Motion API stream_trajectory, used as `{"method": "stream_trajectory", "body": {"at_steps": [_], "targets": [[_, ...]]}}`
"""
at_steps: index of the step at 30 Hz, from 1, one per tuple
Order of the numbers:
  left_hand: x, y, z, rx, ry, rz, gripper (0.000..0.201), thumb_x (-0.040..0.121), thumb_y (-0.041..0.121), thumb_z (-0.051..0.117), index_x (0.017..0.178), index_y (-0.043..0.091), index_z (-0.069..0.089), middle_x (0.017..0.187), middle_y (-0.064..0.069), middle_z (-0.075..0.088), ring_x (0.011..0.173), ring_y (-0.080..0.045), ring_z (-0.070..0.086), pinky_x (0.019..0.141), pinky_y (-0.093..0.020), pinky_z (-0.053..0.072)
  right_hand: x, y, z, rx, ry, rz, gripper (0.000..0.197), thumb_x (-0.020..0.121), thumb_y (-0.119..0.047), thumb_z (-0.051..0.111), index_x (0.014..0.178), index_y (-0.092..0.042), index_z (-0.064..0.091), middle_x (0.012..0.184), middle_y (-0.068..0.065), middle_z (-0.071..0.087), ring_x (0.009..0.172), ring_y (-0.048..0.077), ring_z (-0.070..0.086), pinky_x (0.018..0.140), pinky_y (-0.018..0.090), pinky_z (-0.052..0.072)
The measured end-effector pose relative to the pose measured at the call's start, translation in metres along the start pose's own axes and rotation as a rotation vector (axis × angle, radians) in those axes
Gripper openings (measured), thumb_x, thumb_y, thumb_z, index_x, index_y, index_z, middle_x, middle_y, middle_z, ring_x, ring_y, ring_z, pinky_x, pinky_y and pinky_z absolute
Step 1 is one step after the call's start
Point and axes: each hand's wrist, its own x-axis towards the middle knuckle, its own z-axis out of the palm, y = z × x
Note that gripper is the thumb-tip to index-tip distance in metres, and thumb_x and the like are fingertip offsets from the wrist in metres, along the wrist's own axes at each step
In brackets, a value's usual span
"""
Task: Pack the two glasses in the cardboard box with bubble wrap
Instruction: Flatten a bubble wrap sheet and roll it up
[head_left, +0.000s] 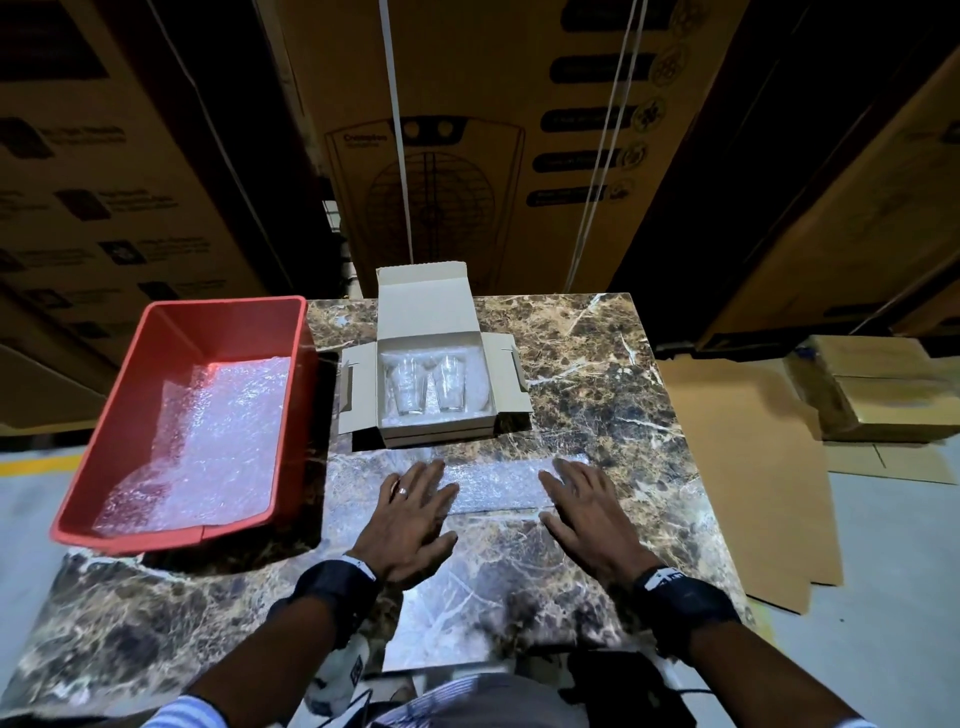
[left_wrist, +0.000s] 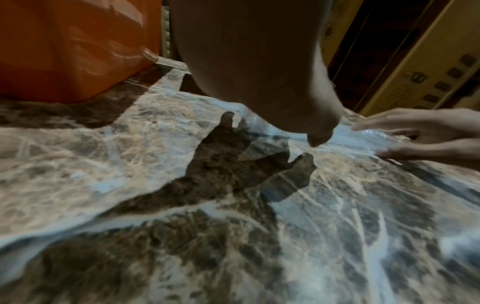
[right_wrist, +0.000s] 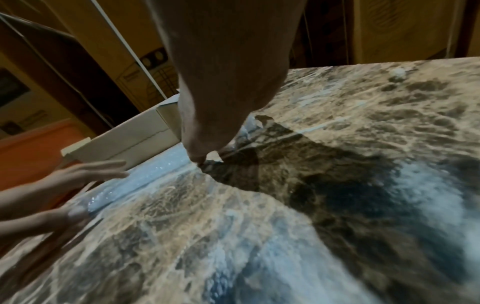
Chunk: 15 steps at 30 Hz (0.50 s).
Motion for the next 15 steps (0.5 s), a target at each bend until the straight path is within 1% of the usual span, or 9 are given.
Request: {"method": "stream_trajectory", "body": {"at_steps": [1, 2, 4, 5, 6, 8, 11, 13, 15], "targets": [[0.004, 0.006, -0.004, 0.019, 0.039, 0.015, 0.066, 0.096, 0.057, 0.046, 0.156, 0.031, 0.035, 0.17, -0.008, 0.016, 0.154, -0.031, 0.014, 0.119, -0.051, 0.009, 0.002, -0.003, -0.005, -0.016, 0.038, -0.029, 0.054, 0.099, -0.049, 0.05, 0.149, -0.029, 0.043, 0.152, 0.003, 0.042, 0.135, 0.026, 0.038, 0.111, 0.046, 0.034], [0.009, 0.013, -0.007, 0.036, 0.072, 0.036, 0.059, 0.094, 0.053, 0.049, 0.148, 0.03, 0.043, 0.163, -0.009, 0.03, 0.147, -0.032, 0.027, 0.114, -0.051, 0.017, 0.006, -0.006, -0.007, -0.025, 0.052, -0.069, 0.05, 0.097, -0.046, 0.054, 0.144, -0.03, 0.046, 0.144, 0.001, 0.046, 0.127, 0.024, 0.043, 0.105, 0.044, 0.039], [0.019, 0.025, -0.009, 0.073, 0.115, 0.102, 0.043, 0.091, 0.047, 0.053, 0.13, 0.028, 0.052, 0.139, -0.006, 0.049, 0.125, -0.03, 0.047, 0.101, -0.048, 0.03, 0.014, -0.01, -0.007, -0.02, 0.038, -0.164, 0.038, 0.097, -0.04, 0.055, 0.133, -0.029, 0.053, 0.13, -0.002, 0.053, 0.115, 0.022, 0.049, 0.094, 0.04, 0.044], [0.024, 0.03, -0.01, 0.096, 0.113, 0.131, 0.038, 0.09, 0.046, 0.053, 0.124, 0.028, 0.053, 0.127, -0.004, 0.053, 0.114, -0.028, 0.052, 0.095, -0.047, 0.034, 0.018, -0.011, -0.005, -0.014, 0.023, -0.199, 0.033, 0.097, -0.038, 0.055, 0.128, -0.027, 0.056, 0.124, -0.001, 0.056, 0.11, 0.022, 0.052, 0.09, 0.039, 0.046], [0.027, 0.034, -0.011, 0.122, 0.099, 0.138, 0.036, 0.089, 0.047, 0.053, 0.12, 0.028, 0.054, 0.12, -0.002, 0.055, 0.106, -0.027, 0.054, 0.09, -0.045, 0.037, 0.022, -0.01, -0.002, -0.01, 0.013, -0.217, 0.029, 0.098, -0.036, 0.055, 0.124, -0.025, 0.059, 0.119, 0.0, 0.059, 0.106, 0.024, 0.055, 0.086, 0.039, 0.047], [0.033, 0.039, -0.011, 0.151, 0.057, 0.098, 0.034, 0.089, 0.045, 0.051, 0.118, 0.027, 0.054, 0.115, -0.001, 0.054, 0.1, -0.027, 0.054, 0.085, -0.043, 0.043, 0.028, -0.006, 0.003, -0.037, 0.024, -0.225, 0.024, 0.098, -0.034, 0.053, 0.117, -0.023, 0.062, 0.112, 0.001, 0.062, 0.098, 0.025, 0.058, 0.08, 0.038, 0.05], [0.038, 0.039, -0.013, 0.16, 0.037, 0.072, 0.027, 0.088, 0.035, 0.049, 0.112, 0.024, 0.056, 0.112, -0.003, 0.054, 0.094, -0.028, 0.054, 0.075, -0.041, 0.043, 0.03, -0.005, 0.004, -0.063, 0.057, -0.216, 0.021, 0.099, -0.033, 0.049, 0.107, -0.022, 0.065, 0.105, -0.001, 0.063, 0.09, 0.023, 0.059, 0.076, 0.035, 0.049], [0.039, 0.034, -0.016, 0.188, 0.029, 0.085, 0.023, 0.086, 0.03, 0.056, 0.107, 0.021, 0.059, 0.106, -0.004, 0.056, 0.089, -0.03, 0.057, 0.068, -0.04, 0.04, 0.029, -0.008, 0.0, -0.039, 0.086, -0.217, 0.02, 0.099, -0.033, 0.049, 0.102, -0.021, 0.065, 0.099, -0.001, 0.064, 0.086, 0.023, 0.059, 0.074, 0.035, 0.047], [0.036, 0.029, -0.017, 0.226, 0.028, 0.102, 0.026, 0.077, 0.031, 0.069, 0.1, 0.022, 0.061, 0.097, -0.003, 0.057, 0.08, -0.028, 0.058, 0.06, -0.038, 0.041, 0.024, -0.014, -0.006, -0.011, 0.099, -0.222, 0.02, 0.1, -0.032, 0.047, 0.1, -0.02, 0.063, 0.096, -0.001, 0.062, 0.086, 0.022, 0.057, 0.074, 0.036, 0.045]]}}
